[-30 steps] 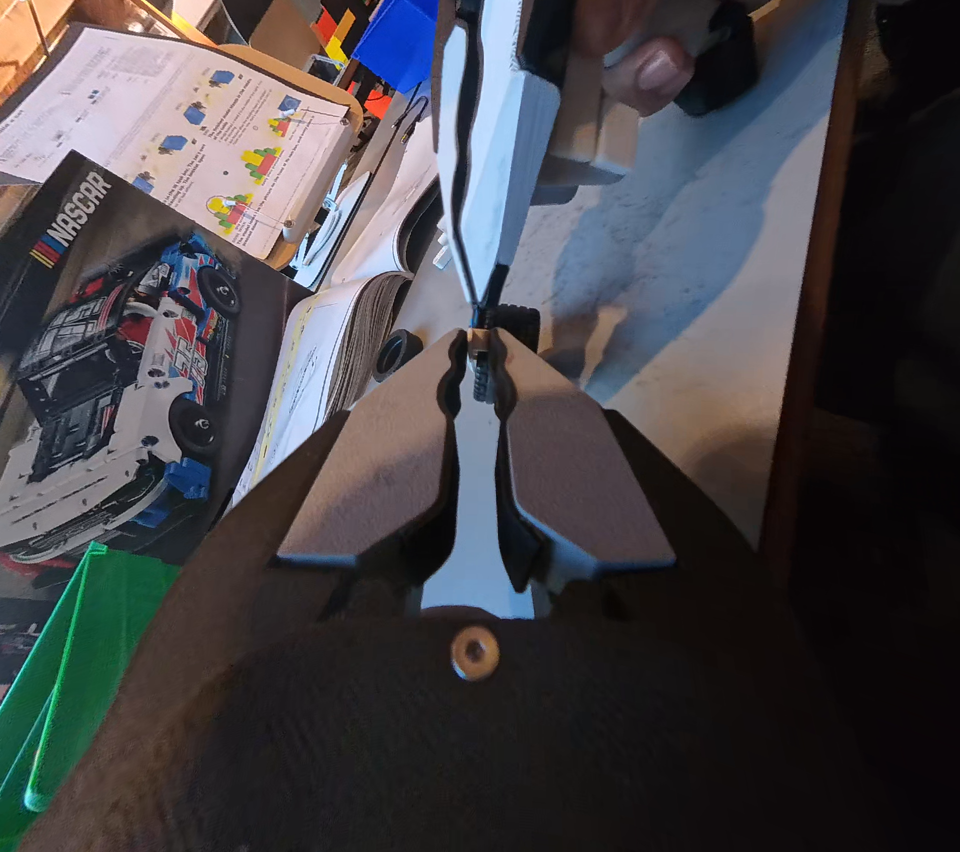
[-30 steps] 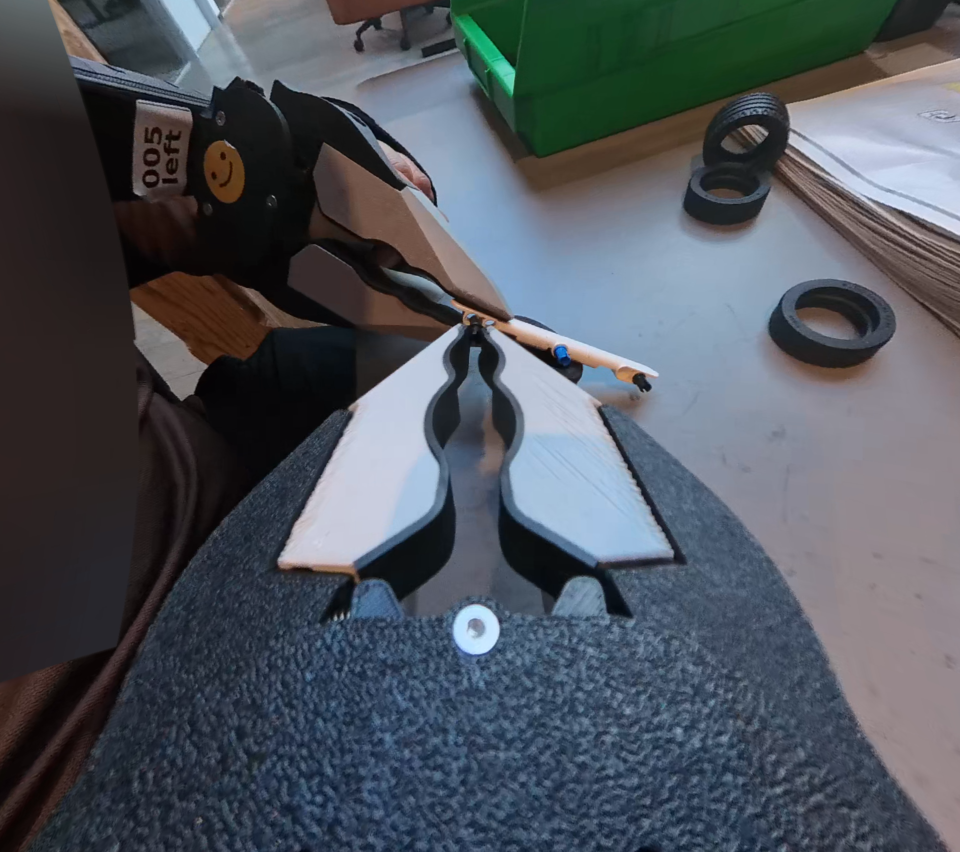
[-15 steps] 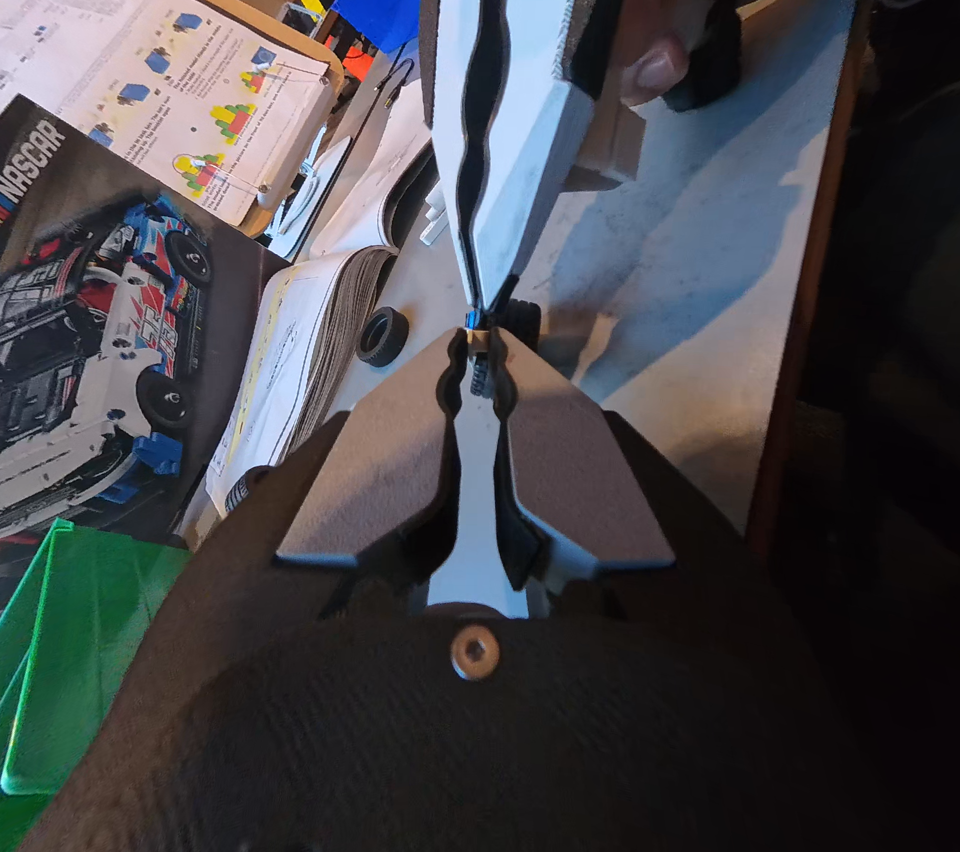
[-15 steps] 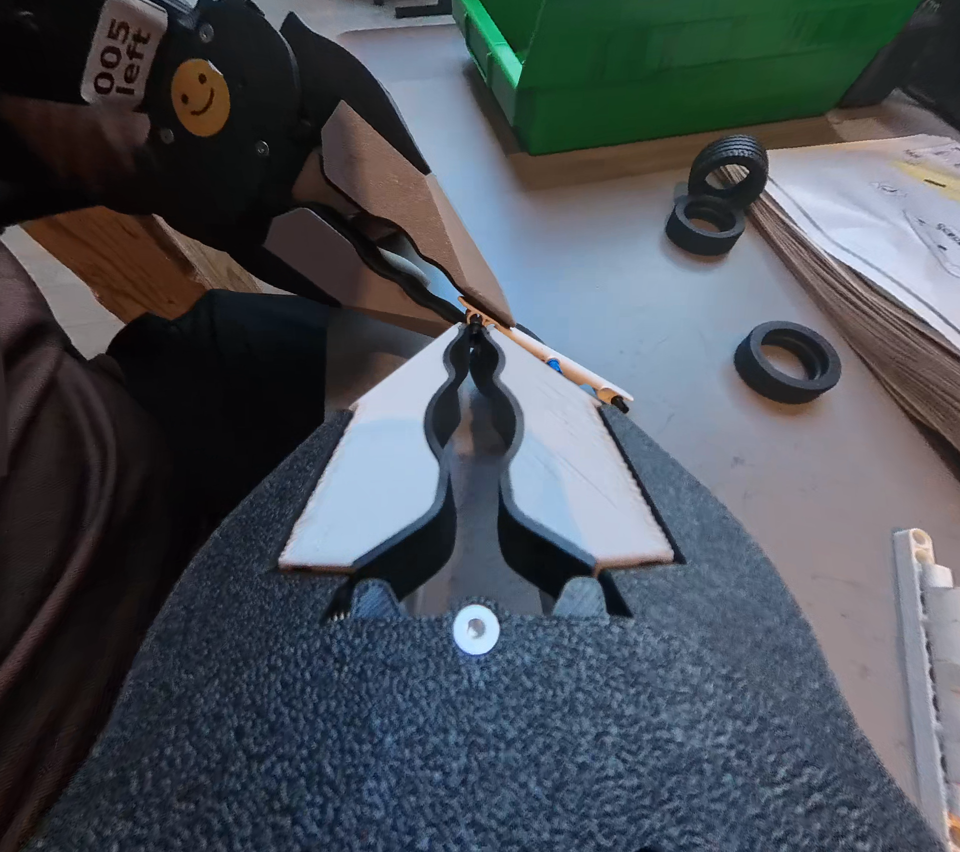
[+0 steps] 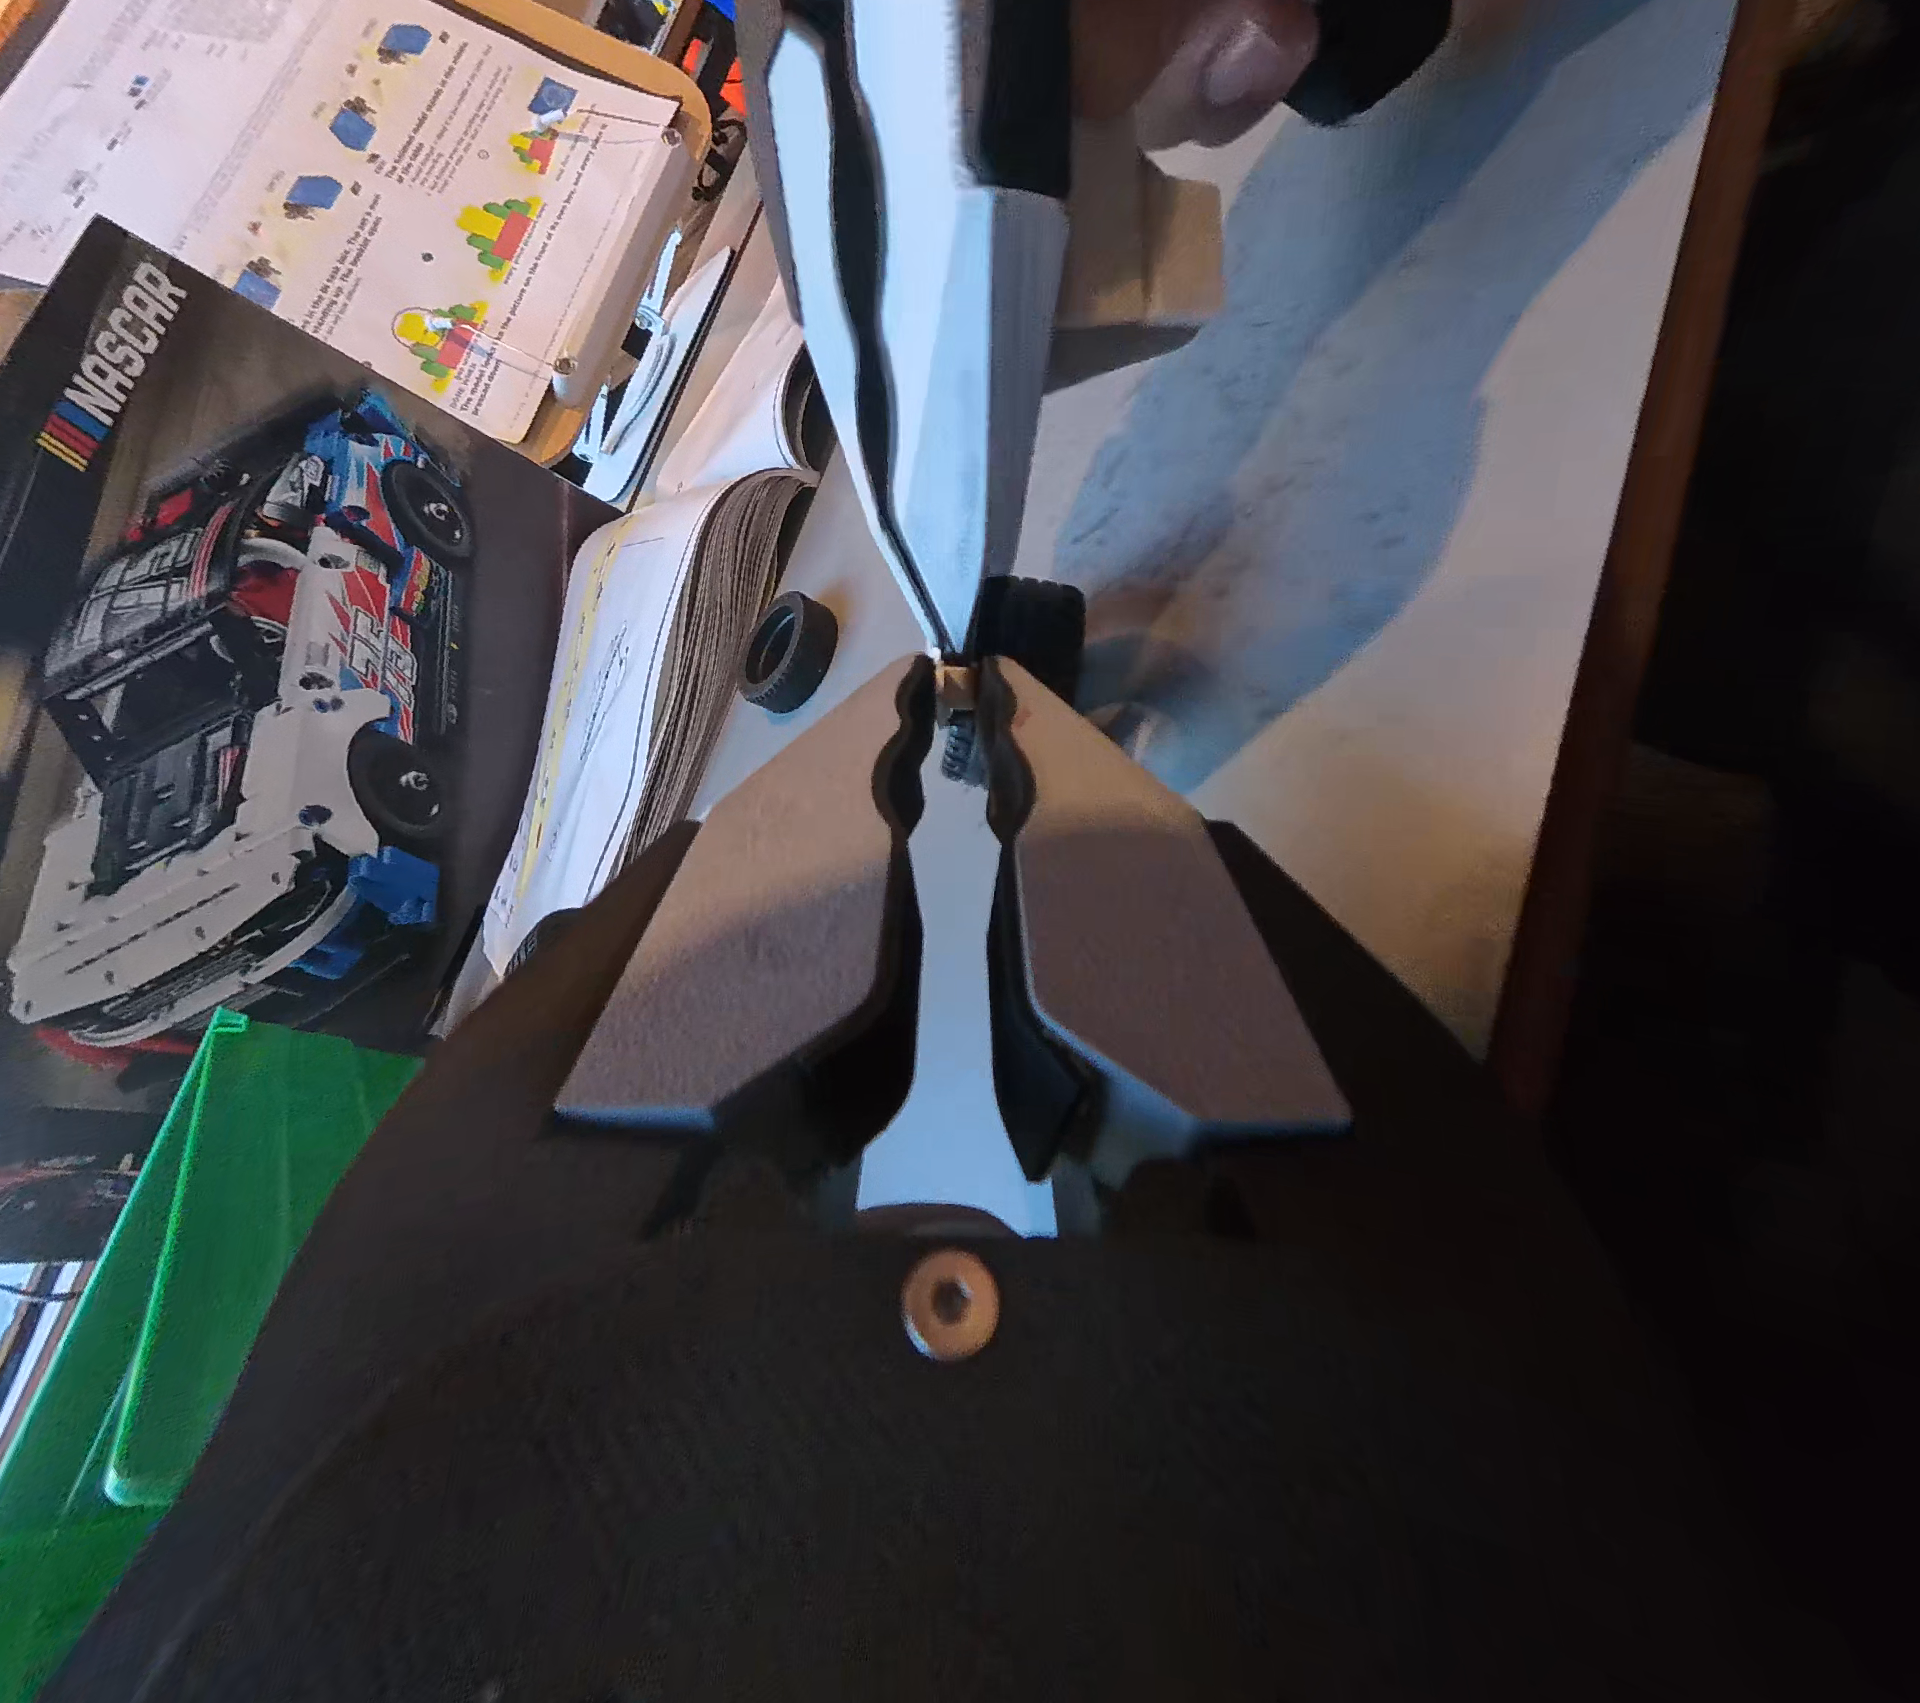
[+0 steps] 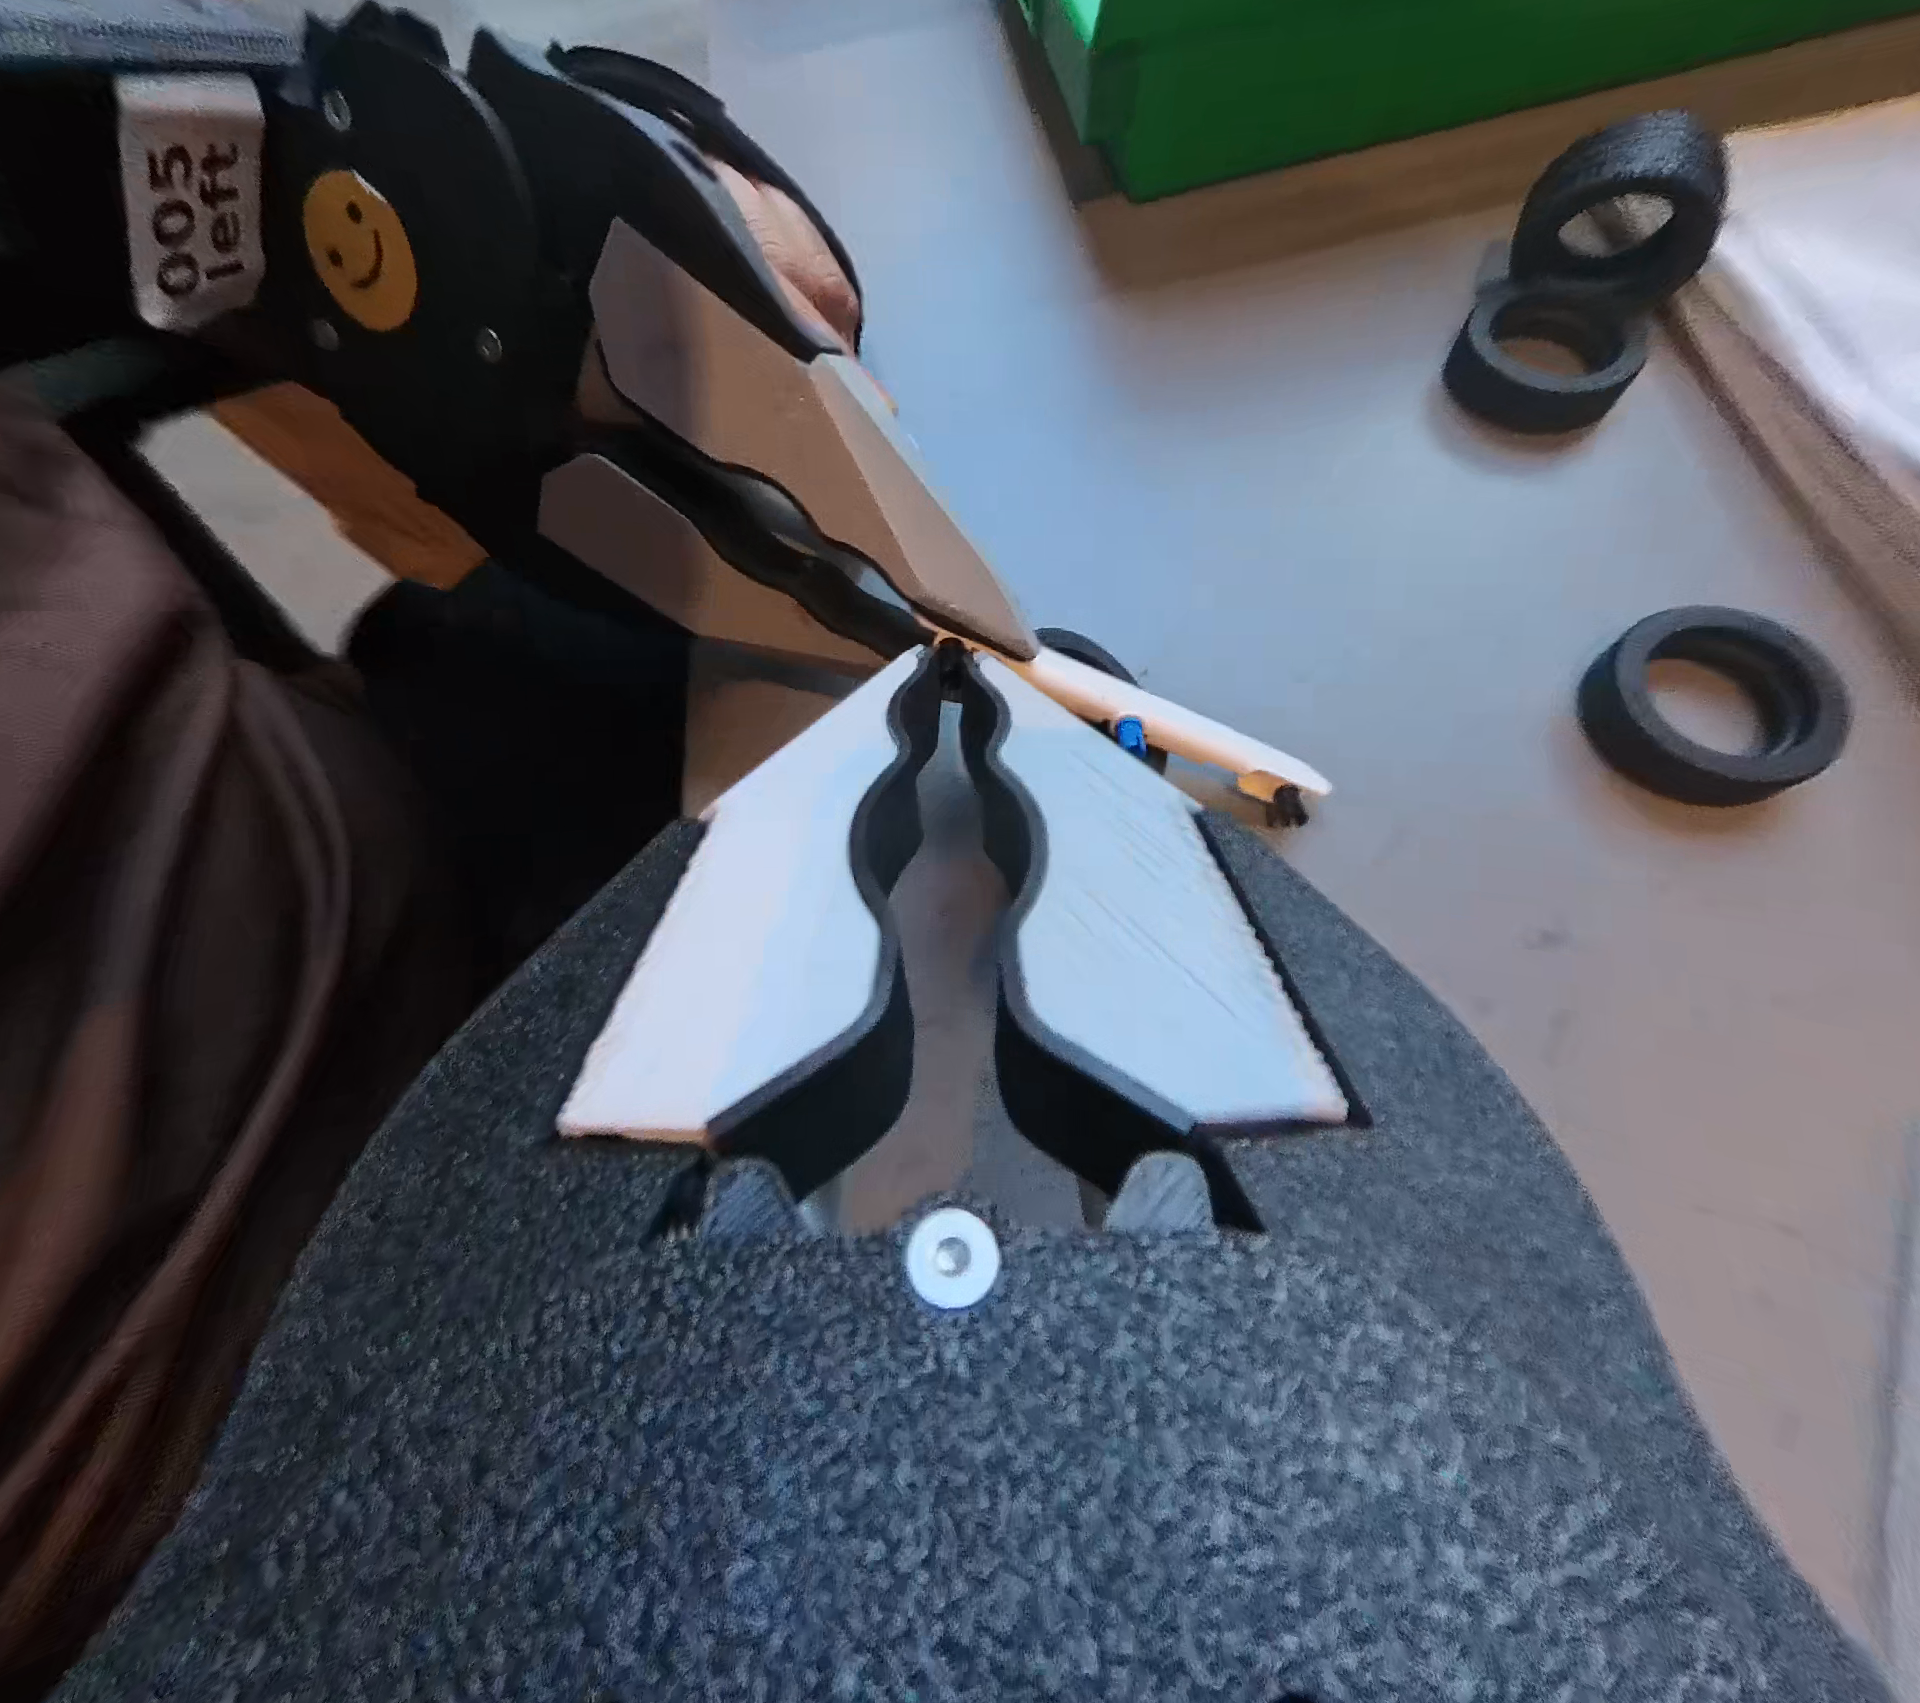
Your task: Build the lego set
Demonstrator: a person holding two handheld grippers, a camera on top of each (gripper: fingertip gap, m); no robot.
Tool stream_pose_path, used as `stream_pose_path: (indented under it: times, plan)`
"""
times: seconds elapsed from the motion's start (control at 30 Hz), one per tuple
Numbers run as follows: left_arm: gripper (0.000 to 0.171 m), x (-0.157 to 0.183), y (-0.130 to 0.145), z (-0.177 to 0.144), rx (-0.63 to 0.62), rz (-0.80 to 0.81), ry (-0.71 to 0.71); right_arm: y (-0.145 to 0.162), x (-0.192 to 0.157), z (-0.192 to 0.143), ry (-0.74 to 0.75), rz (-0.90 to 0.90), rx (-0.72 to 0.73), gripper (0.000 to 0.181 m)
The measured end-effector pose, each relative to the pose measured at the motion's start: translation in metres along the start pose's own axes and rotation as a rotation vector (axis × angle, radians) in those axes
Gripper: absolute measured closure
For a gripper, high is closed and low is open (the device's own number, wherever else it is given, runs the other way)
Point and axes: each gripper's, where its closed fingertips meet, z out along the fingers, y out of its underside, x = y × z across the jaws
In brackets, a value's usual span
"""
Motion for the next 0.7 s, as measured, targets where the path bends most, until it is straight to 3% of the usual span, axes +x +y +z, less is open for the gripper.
stream_pose_path:
  times: [0.13, 0.33, 0.7]
  plan:
    - [0.167, 0.000, 0.002, 0.000, -0.017, 0.016, -0.014, -0.001, 0.001, 0.002, 0.102, -0.137, -0.031, 0.177]
    - [0.167, -0.003, 0.000, 0.000, 0.006, 0.001, -0.026, -0.004, 0.002, 0.001, 0.007, 0.037, 0.051, 0.177]
    - [0.167, 0.003, -0.004, 0.001, 0.022, 0.106, -0.058, 0.004, -0.002, -0.010, 0.041, -0.061, 0.005, 0.178]
